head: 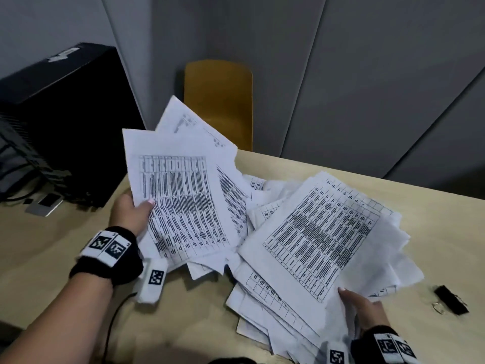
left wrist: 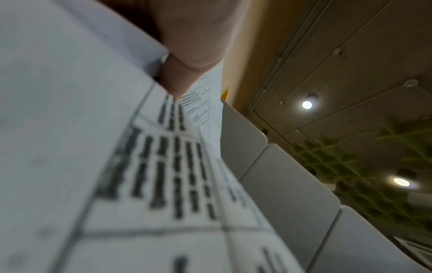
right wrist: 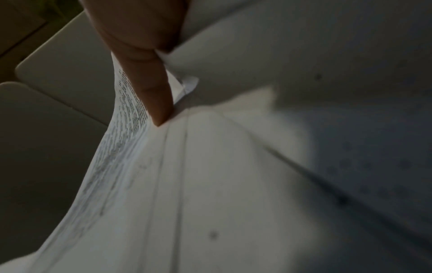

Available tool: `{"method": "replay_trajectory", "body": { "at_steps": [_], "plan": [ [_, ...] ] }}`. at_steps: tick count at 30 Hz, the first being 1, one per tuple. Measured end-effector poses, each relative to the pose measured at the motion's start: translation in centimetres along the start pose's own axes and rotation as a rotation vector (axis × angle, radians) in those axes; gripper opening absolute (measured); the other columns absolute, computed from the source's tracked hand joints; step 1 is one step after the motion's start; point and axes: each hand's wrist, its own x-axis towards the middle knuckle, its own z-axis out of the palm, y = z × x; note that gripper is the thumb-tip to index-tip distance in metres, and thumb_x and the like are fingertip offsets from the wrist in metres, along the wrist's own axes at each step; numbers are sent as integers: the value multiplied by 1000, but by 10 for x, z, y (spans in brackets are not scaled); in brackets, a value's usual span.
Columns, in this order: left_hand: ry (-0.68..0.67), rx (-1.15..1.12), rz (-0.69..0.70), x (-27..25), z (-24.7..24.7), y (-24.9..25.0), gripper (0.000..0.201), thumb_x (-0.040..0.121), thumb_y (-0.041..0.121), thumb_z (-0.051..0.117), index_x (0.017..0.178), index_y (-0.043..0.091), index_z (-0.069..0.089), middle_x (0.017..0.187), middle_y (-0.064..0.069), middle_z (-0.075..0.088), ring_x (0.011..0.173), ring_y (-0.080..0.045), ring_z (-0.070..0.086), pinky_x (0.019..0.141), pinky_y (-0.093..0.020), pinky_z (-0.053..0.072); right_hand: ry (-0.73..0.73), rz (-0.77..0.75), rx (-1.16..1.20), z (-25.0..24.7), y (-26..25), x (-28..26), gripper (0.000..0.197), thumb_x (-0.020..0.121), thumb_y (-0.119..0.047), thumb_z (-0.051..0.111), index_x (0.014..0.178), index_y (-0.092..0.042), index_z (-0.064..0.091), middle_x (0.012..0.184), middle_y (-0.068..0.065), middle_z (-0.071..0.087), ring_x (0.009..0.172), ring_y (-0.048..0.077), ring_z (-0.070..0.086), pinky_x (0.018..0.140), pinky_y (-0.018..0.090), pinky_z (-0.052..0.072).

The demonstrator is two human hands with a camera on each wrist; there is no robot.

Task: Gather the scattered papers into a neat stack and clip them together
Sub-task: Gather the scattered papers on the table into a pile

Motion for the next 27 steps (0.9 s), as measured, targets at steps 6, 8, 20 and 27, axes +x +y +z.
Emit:
{"method": "replay_trajectory", "body": {
  "at_steps": [6,8,20,27],
  "plan": [
    [238,-95,68,11,-19,22,39,88,15,58,122,-3,51,125,-17,57,114,-30,53,96,-33,39,-43,-60,-156,9,-2,5,58,77,-14,71,117,15,39,105,26,54,85,32,51,59,31,35],
    [185,-211,63,10,-12,22,21,85,8,60,106,3,60,97,-11,65,87,-23,62,85,-33,45,-50,-83,-201,11,-6,2,43,79,-8,69,106,13,42,82,19,54,68,26,49,53,28,31],
    [-604,99,-96,-47,71,-31,39,86,4,60,124,7,53,108,-6,61,101,-20,56,94,-30,39,-195,-68,-47,28,-8,-12,55,90,-54,40,117,-8,55,109,19,63,101,32,60,85,35,46],
    [-645,277,-16,-45,85,-42,50,74,1,70,122,9,57,118,-12,66,105,-27,61,97,-36,46,-464,141,29,20,-23,-27,100,62,-73,62,143,-22,31,147,13,39,133,32,39,110,54,25]
  ]
}}
